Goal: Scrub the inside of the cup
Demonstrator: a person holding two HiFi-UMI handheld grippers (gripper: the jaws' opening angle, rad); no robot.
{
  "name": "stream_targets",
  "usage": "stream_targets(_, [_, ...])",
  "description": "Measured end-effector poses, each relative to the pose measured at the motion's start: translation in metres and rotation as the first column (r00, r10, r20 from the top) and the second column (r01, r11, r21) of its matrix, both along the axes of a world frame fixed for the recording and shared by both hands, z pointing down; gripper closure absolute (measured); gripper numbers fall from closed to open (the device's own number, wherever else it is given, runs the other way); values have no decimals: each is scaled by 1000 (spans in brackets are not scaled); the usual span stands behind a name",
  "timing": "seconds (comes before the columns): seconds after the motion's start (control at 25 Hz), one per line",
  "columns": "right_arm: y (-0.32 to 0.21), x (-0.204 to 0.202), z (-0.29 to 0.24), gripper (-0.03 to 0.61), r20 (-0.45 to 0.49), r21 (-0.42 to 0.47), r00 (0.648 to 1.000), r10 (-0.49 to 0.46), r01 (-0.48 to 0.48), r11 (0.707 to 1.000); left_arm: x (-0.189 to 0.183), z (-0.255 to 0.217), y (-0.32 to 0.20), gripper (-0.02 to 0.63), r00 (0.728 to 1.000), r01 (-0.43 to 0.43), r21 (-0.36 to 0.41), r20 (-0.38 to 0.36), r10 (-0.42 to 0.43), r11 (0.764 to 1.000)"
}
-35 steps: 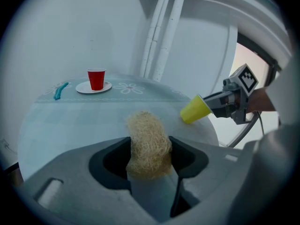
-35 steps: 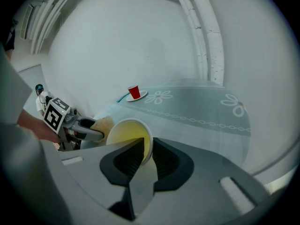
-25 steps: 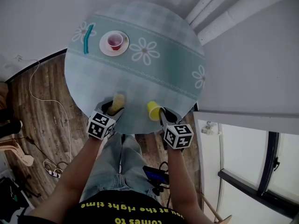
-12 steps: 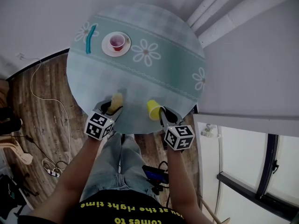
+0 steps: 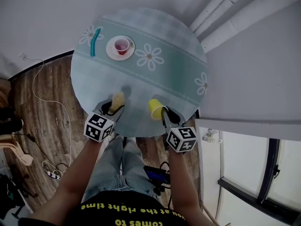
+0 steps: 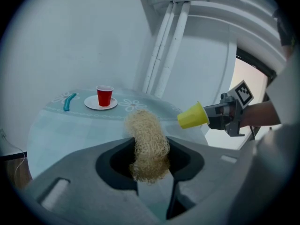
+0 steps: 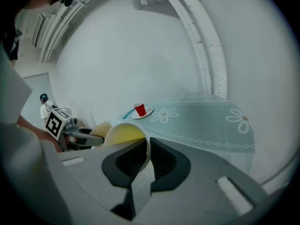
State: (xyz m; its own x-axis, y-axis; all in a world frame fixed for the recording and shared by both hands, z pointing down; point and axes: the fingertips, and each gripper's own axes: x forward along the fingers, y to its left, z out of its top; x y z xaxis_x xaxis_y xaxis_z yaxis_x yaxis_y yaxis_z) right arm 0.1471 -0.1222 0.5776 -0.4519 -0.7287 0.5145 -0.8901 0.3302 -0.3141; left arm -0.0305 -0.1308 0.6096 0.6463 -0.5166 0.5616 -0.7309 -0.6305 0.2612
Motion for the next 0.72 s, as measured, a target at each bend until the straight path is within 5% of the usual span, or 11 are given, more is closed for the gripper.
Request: stream_targets(0.72, [-18, -6, -67, 552, 47, 188, 999, 22, -30, 982, -17, -64, -13, 457, 998, 57, 131, -39, -53, 990])
